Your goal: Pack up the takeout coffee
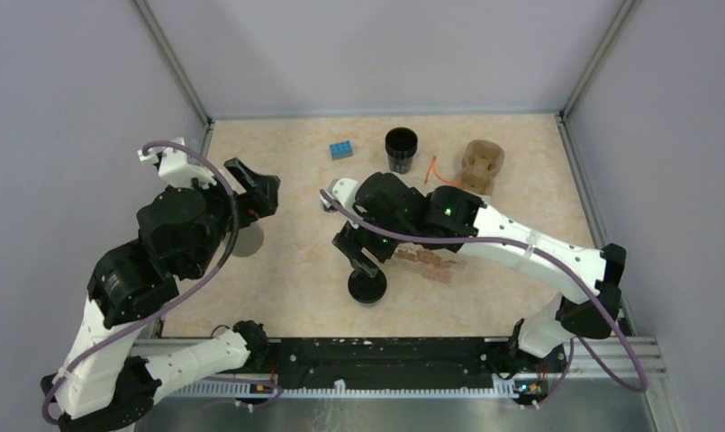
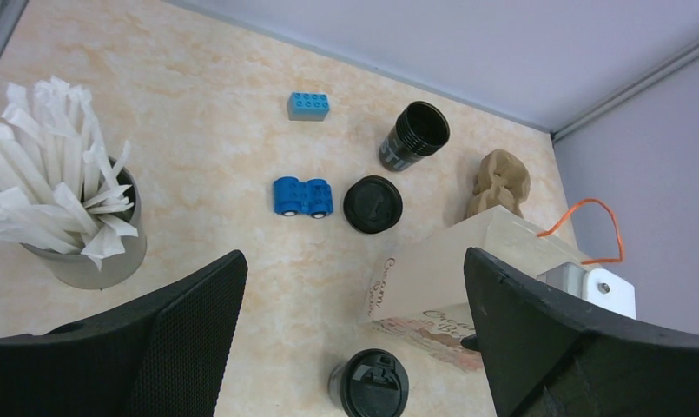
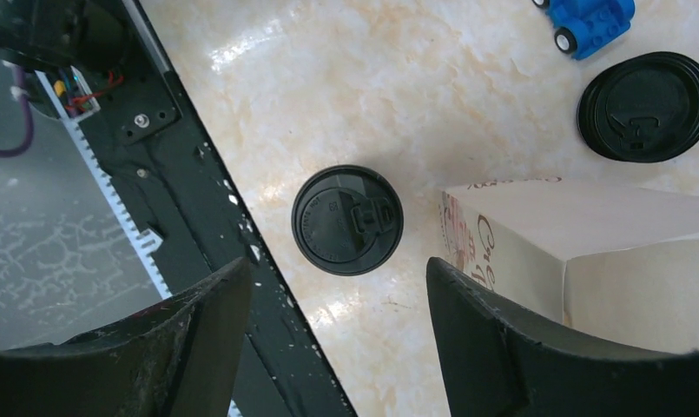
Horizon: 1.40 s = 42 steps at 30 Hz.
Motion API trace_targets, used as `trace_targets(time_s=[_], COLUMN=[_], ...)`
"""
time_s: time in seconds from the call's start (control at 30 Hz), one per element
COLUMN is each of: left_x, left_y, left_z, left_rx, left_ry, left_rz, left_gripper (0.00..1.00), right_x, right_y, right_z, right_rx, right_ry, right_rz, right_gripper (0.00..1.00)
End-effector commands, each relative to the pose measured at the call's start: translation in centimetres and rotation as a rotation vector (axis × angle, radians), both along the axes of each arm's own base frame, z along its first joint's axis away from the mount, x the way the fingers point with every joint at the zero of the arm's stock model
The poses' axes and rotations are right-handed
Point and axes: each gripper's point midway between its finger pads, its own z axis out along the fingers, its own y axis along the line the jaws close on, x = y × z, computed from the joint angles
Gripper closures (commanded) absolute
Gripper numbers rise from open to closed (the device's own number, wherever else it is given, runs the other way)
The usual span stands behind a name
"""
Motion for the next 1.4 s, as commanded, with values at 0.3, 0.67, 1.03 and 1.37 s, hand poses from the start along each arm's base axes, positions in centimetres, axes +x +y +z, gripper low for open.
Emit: trace_targets(time_s=[0.3,0.67,1.03,1.37], left_x=[0.4,1.2,1.7,1.8], left_y=[1.3,-0.3,-1.3,-1.5], left_z=[-0.6,-0.8,-1.4,-1.6], left_rx=[0.056,0.067,0.085,0.098], left_ry=[-0.03,-0.014,0.008,0.011], left_rz=[0.053,0.019,-0.004,-0.013], left_gripper=[0.01,0.01,0.01,0.01], right_x=[1.5,1.3,0.6,-0.2], right_y=[-0.2,0.3,1.2,0.7], right_z=[-5.9,-10.3,-12.3,-13.6], right_rx=[-0.192,-0.226,-0.222,-0.263], right_ry=[-0.034,0.002,0.051,0.1], right_rz=[-0.014,-0.004,0.024,0.042], right_gripper=[0.22,0.2,0.19,0.18])
